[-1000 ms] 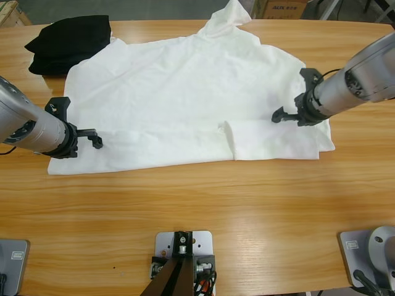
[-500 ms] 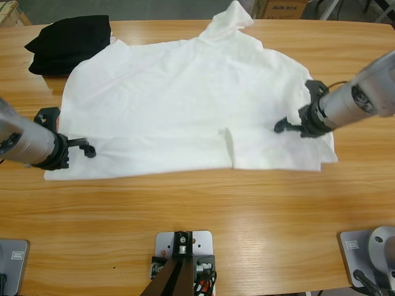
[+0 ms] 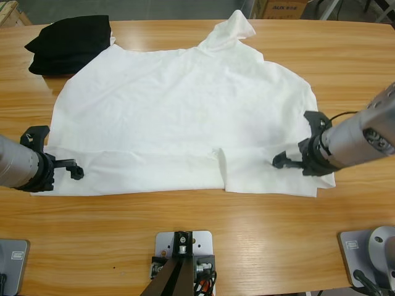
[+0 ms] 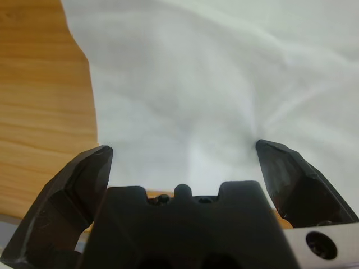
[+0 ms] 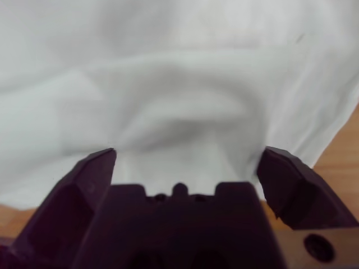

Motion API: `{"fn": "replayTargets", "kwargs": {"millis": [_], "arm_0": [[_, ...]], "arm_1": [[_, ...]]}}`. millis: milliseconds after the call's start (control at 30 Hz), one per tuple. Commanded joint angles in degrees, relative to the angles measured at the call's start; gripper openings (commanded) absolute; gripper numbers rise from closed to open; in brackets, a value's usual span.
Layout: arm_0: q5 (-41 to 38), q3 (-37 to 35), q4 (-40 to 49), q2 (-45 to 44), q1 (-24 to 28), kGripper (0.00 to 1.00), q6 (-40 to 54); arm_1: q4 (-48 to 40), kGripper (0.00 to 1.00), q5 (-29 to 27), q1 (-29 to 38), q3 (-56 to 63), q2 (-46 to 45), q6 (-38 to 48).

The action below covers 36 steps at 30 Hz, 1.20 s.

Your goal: Fold clothes

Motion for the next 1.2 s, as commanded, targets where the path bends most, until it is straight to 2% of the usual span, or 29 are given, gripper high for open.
{"fn": "replayTargets", "kwargs": {"millis": [33,167,300,367,467,500,600,633,700,800,900,967,1067,1100,1200], "arm_0": [[-1.05,0.42,7.11,-2.60,-2.44,1.000,-1.56],[-0.47,0.49,7.50,-4.59,-2.44,1.000,-1.45],[1.15,-1.72,7.43,-4.08,-2.44,1.000,-0.96],[1.64,-2.76,7.39,-3.04,-2.44,1.000,-0.77],[2.43,-4.29,7.23,-1.97,-2.44,1.000,0.53],[2.68,-4.71,7.15,-1.74,-2.44,1.000,1.47],[2.87,-6.15,6.18,-0.95,-2.44,1.000,6.11],[2.87,-6.33,5.92,-0.86,-2.44,1.000,6.83],[2.82,-6.50,5.65,-0.83,-2.44,1.000,7.09],[2.78,-6.06,5.34,-0.72,-2.44,1.000,6.83],[2.78,-5.85,5.30,-0.74,-2.44,1.000,6.58],[2.78,-5.85,5.39,-0.88,-2.44,1.000,6.51],[2.78,-5.68,5.37,-1.00,-2.44,1.000,6.51],[2.78,-5.61,5.32,-0.99,-2.44,1.000,6.51],[2.78,-5.45,5.16,-0.78,-2.44,1.000,6.51]], "arm_1": [[5.11,1.000,0.96,6.60,1.05,-2.67,6.74],[9.15,1.000,-6.05,6.58,-0.25,-6.31,6.04],[9.73,1.000,-12.68,3.59,-2.61,-14.20,-0.56],[9.43,1.000,-12.26,-1.22,-2.82,-14.40,-3.86],[6.97,0.938,-6.09,-10.80,-2.77,-14.15,-9.10],[5.14,0.845,-3.43,-13.77,-2.73,-13.62,-11.53],[0.91,0.389,4.65,-21.97,-2.45,-8.97,-18.15],[-0.69,0.318,8.01,-24.36,-2.21,-7.59,-19.28],[-3.12,0.315,13.95,-27.24,-1.71,-5.13,-20.16],[-5.00,0.319,18.19,-28.45,-0.32,-1.42,-20.19],[-5.96,0.322,19.07,-28.65,0.43,0.79,-19.19],[-5.82,0.336,17.73,-28.72,0.24,1.11,-18.42],[-5.19,0.454,15.59,-28.73,0.20,-0.11,-17.45],[-5.05,0.538,14.99,-28.73,0.27,-0.99,-17.27],[-5.02,0.696,14.09,-28.73,0.40,-2.50,-17.06]]}}
